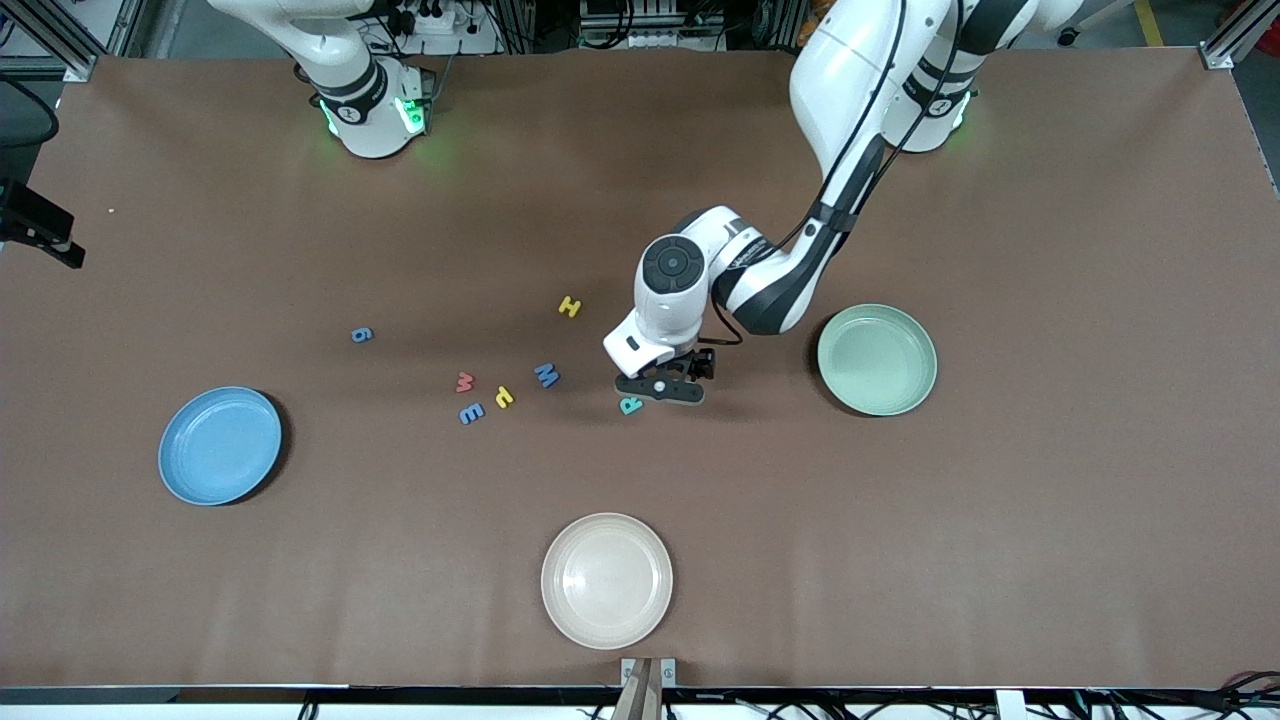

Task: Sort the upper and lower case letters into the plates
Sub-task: 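Move the left gripper over the pink ring-shaped letter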

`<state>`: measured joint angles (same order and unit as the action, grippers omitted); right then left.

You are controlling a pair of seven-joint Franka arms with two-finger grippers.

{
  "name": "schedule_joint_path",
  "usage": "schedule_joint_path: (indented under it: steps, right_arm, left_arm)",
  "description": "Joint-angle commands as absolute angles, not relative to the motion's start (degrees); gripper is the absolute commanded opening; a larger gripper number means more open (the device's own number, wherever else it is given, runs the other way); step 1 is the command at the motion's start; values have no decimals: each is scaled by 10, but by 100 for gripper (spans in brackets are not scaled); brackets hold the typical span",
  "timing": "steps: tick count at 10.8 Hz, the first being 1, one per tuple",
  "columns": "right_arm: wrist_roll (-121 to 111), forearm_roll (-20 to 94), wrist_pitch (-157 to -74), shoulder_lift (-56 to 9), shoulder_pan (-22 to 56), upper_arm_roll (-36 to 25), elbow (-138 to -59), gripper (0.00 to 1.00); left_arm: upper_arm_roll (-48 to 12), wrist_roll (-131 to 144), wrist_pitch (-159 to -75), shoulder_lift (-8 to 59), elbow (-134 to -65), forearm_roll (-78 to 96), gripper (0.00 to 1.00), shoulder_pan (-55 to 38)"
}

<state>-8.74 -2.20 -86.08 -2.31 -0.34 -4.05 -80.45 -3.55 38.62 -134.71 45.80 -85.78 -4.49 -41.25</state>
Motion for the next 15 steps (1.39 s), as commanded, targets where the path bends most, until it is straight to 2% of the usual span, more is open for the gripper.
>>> schedule_joint_path:
  steps: [1, 10, 11, 12, 15]
  right_arm:
    - [-92, -29, -858, -18, -11, -33, -801, 100]
    - [-88, -33, -857, -24, -4, -31, -798, 100]
    - [-88, -34, -857, -24, -4, -31, -798, 100]
    - [-89, -33, -854, -25, -4, -31, -799, 100]
    - [-89, -38, -841, -35, 15, -31, -800, 100]
  left_arm:
    - [-21, 411, -1359, 481, -845, -61, 100, -431]
    - [-20, 472, -1362, 497, -842, -62, 100, -455]
    - [-20, 471, -1362, 498, -842, -62, 98, -454]
    - [-20, 473, -1362, 498, -842, -60, 76, -454]
    - [-20, 476, -1347, 493, -845, -48, 71, -452]
